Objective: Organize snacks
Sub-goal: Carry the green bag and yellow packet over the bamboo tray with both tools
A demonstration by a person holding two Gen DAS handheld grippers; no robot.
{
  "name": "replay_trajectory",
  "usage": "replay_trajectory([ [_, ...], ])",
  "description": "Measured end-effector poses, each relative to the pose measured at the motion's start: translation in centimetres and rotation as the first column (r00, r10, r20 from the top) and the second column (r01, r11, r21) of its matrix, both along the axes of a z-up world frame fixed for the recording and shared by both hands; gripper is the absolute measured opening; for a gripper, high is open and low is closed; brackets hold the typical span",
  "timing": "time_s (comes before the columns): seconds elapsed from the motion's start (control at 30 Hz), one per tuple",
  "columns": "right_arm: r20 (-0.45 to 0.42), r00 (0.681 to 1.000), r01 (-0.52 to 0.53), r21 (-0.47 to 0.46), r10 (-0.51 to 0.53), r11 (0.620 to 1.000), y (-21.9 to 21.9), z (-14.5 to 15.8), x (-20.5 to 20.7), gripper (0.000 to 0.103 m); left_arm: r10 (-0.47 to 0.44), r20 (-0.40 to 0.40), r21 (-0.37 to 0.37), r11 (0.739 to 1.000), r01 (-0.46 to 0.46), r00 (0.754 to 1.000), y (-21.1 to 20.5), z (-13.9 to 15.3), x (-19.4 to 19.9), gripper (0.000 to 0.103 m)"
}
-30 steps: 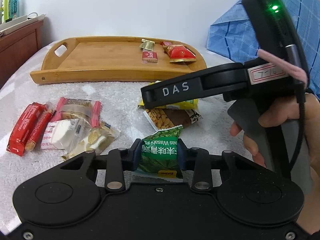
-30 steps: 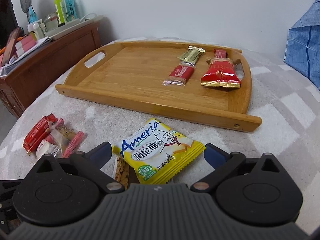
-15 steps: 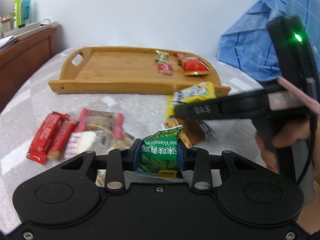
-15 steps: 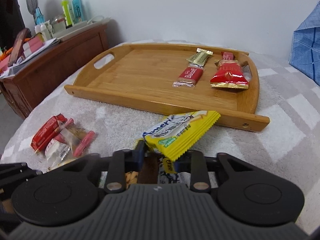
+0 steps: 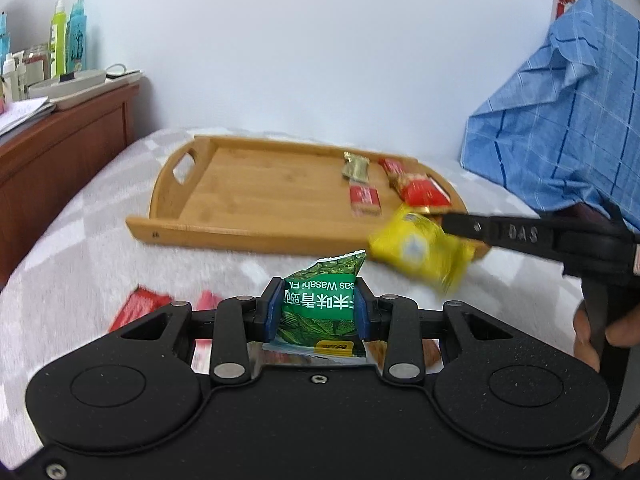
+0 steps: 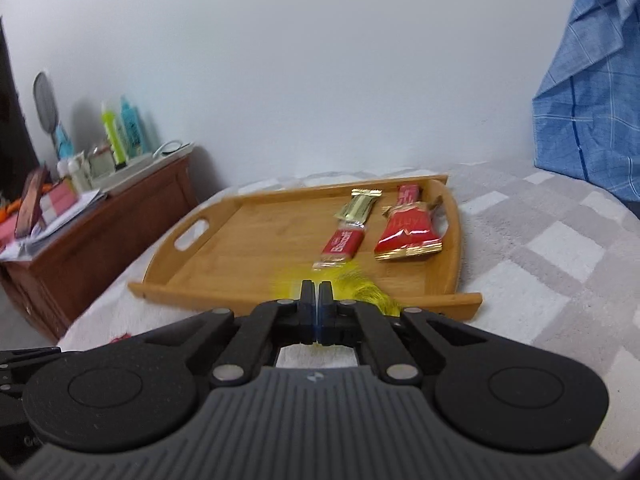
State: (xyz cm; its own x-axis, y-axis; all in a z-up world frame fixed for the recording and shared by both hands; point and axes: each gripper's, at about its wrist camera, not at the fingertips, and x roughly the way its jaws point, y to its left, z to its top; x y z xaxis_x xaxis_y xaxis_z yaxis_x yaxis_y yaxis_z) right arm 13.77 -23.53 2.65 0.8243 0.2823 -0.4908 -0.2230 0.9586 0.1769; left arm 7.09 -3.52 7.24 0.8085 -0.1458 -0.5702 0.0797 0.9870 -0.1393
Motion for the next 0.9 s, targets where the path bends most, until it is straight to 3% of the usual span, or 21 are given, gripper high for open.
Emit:
replay_trajectory([
  [0.07, -0.016, 1.000, 0.012, -0.004, -0.012, 1.000, -0.1, -0.1, 0.7, 0.005, 0.006, 0.011, 0.003, 1.000, -0.006, 1.000, 0.0, 0.3, 0.9, 0.034],
  [0.13, -0.071, 0.997, 0.018, 0.018, -0.017, 1.000, -0.3, -0.6, 1.5, 0.018, 0.011, 0.018, -0.003, 1.000, -0.011, 1.000, 0.1, 0.5, 1.5, 0.034],
  [0.17, -0.090, 0.995, 0.035, 0.045, -0.031, 0.998, -0.6, -1.0, 1.7, 0.046, 0.013, 0.021, -0.007, 1.000, -0.013, 1.000, 0.1, 0.5, 1.6, 0.034],
  [0.2, -0.108, 0.994, 0.025, 0.035, -0.021, 0.999, -0.4, -1.2, 1.9, 0.055, 0.014, 0.022, -0.009, 1.000, -0.014, 1.000, 0.1, 0.5, 1.8, 0.034],
  [0.23, -0.107, 0.994, 0.011, 0.011, -0.010, 1.000, -0.2, -1.3, 1.9, 0.072, 0.014, 0.020, -0.010, 1.000, -0.014, 1.000, 0.1, 0.5, 1.9, 0.034],
  [0.27, -0.090, 0.996, 0.015, -0.023, -0.017, 1.000, 0.2, -1.4, 1.8, 0.079, 0.015, 0.018, -0.010, 1.000, -0.015, 1.000, 0.0, 0.4, 1.9, 0.034],
  [0.43, -0.106, 0.990, -0.112, -0.246, 0.088, 0.963, 2.6, -1.7, 2.5, 0.084, 0.012, 0.012, -0.003, 1.000, -0.012, 1.000, 0.0, 0.0, 2.2, 0.034],
  [0.57, -0.184, 0.974, -0.186, -0.328, 0.130, 0.926, 3.8, -2.9, 3.7, 0.084, 0.014, 0.010, -0.005, 1.000, -0.014, 1.000, -0.1, -0.1, 2.4, 0.034],
  [0.63, -0.193, 0.976, -0.165, -0.329, 0.105, 0.930, 3.9, -3.3, 3.8, 0.063, 0.015, 0.009, -0.007, 1.000, -0.015, 1.000, -0.1, -0.2, 2.6, 0.034],
  [0.8, -0.149, 0.984, -0.135, -0.264, 0.098, 0.955, 3.1, -2.3, 2.6, 0.060, 0.017, 0.006, -0.021, 1.000, -0.017, 1.000, 0.0, -0.1, 3.1, 0.034],
  [0.9, -0.136, 0.988, -0.100, -0.175, 0.077, 0.979, 1.9, -1.4, 2.5, 0.060, 0.007, 0.013, -0.011, 1.000, -0.007, 1.000, -0.2, 0.1, 3.8, 0.034],
])
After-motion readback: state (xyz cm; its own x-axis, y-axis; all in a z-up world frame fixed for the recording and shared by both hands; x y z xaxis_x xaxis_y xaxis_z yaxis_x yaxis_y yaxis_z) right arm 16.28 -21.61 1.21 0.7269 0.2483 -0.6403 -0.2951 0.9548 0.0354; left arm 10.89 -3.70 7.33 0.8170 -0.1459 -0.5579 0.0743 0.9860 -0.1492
